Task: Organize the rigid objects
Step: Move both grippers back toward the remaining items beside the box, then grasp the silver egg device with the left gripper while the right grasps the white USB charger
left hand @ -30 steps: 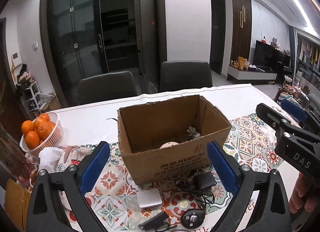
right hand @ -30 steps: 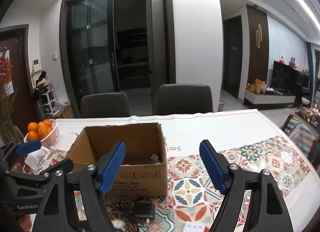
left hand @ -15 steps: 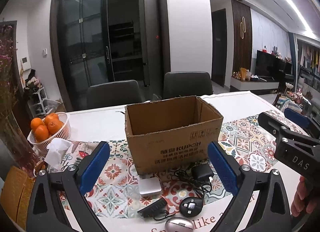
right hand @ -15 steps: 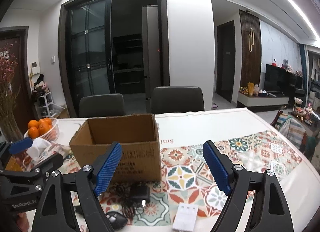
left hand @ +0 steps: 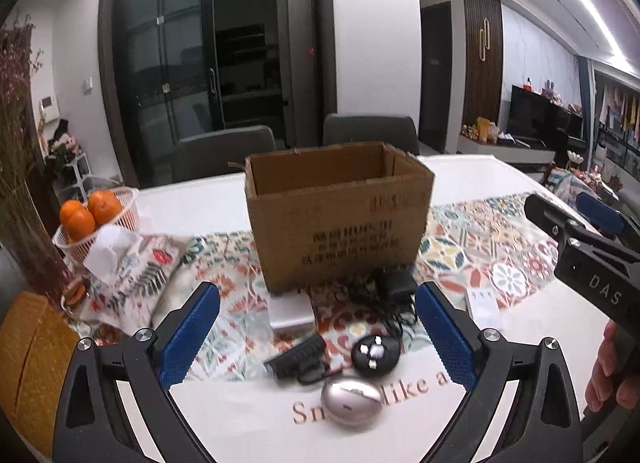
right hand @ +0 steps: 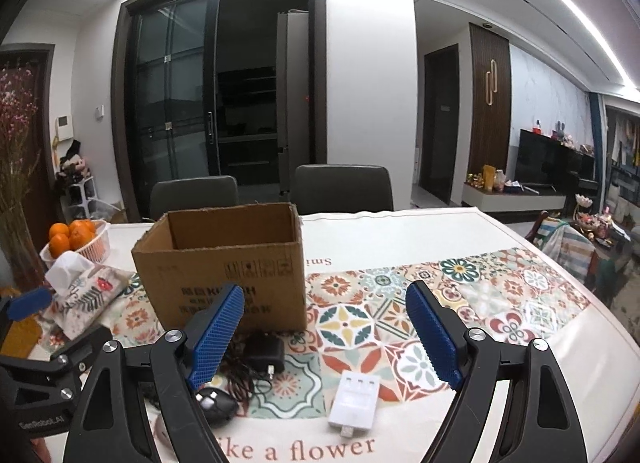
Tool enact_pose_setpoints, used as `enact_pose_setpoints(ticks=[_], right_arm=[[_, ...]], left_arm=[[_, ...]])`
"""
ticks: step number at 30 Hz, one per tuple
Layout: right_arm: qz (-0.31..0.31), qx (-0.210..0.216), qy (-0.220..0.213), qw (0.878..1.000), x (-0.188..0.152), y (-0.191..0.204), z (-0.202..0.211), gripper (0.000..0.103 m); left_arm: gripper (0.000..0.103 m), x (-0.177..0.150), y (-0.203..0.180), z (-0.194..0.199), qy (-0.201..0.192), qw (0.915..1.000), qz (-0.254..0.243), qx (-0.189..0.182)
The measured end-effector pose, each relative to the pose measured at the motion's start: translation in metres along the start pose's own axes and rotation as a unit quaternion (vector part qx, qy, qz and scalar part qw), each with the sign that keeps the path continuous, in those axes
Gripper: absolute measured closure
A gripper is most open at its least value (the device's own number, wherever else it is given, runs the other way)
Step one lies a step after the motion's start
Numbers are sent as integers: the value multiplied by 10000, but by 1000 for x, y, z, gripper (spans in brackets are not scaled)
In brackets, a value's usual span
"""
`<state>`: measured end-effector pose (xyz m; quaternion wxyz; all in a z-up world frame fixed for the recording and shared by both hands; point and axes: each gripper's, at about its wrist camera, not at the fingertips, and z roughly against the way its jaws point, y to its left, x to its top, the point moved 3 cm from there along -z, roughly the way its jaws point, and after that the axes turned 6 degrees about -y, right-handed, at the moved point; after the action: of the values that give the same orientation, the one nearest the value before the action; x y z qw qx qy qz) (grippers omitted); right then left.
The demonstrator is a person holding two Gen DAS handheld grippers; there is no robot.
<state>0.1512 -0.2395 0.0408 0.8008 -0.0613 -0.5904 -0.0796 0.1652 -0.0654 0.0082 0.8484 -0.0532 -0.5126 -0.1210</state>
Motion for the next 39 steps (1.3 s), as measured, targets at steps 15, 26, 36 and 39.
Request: enact_pose_setpoints(ticks=[15,26,36,39], right_arm=[[-367,59,538,9979,-50,-8,-5,19],[-292,-13,1016,9944,-84,-11,-17,19],[-304,-100,1446,9890,-110,-16,-36,19],[-318,-121,1579,9869,-117,-18,-44,19]], left_arm=[[4,-47,-9,-7,557,9969,331,-440],[4,-80,-18,-20,894,9949,19,-461],[8,-100,-23,-43,1285,9902,-60,-540],[9,-106,-25,-52,1422,9882,-35,-575]])
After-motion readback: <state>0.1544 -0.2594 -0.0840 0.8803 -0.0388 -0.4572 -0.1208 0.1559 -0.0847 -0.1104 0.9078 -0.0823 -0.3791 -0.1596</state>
